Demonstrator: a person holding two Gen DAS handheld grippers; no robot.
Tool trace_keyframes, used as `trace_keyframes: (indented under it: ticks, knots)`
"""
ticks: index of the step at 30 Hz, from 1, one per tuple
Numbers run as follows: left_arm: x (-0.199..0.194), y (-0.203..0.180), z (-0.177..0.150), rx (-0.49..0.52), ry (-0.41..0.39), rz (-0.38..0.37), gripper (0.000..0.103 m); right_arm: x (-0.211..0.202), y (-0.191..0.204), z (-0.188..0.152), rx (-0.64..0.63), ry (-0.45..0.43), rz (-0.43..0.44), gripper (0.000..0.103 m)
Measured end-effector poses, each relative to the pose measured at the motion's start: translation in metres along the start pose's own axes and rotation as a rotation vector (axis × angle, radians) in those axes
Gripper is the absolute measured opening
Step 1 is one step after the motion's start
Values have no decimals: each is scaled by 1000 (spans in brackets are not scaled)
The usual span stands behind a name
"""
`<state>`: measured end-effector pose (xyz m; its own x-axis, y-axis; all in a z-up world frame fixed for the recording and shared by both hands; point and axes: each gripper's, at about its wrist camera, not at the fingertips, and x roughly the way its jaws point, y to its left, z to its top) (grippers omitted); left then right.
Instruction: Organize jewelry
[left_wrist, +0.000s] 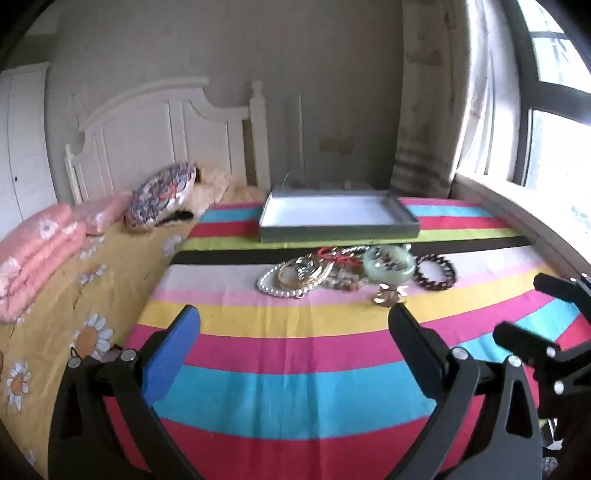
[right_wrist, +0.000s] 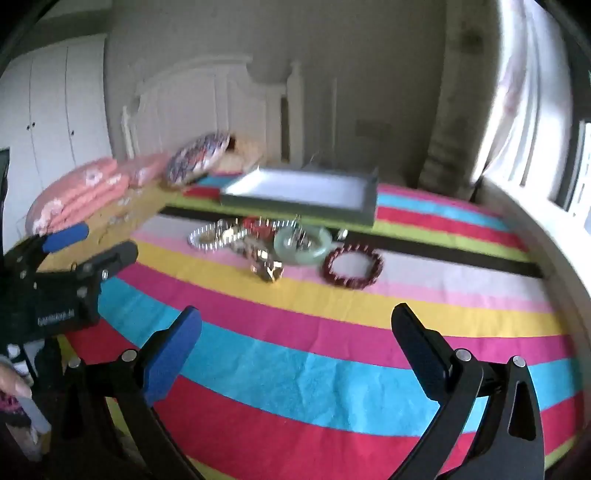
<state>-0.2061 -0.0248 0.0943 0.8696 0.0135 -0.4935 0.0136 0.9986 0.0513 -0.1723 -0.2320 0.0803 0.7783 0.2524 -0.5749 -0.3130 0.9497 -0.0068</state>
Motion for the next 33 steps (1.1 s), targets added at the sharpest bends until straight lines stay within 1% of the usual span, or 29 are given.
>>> trace_keyframes:
  ticks: [3,5,7,11,13,33]
  knots:
    - [-15,-2,-4,-1,-23,-10,101,-16,2,-3,10,-42,-14,99]
    - [-17,-4,-6,19,-31,0,101,-20,1,-6,16,-52,-20,99]
    - [-17,-10,-8,37,-31,8,101,-19,-3,-7,32,-42,-20,99]
    - [-11,-11,-10,33,-18,-4,101,-20,-1,-7,50,-29,-24,99]
    - [-10,-12,-10,40,-21,2,101,-19,-4,-6,53,-30,-17,99]
    - [-10,-13,-15,47,-32,-1,101,-23,-3,-4,47,-36,-26,99]
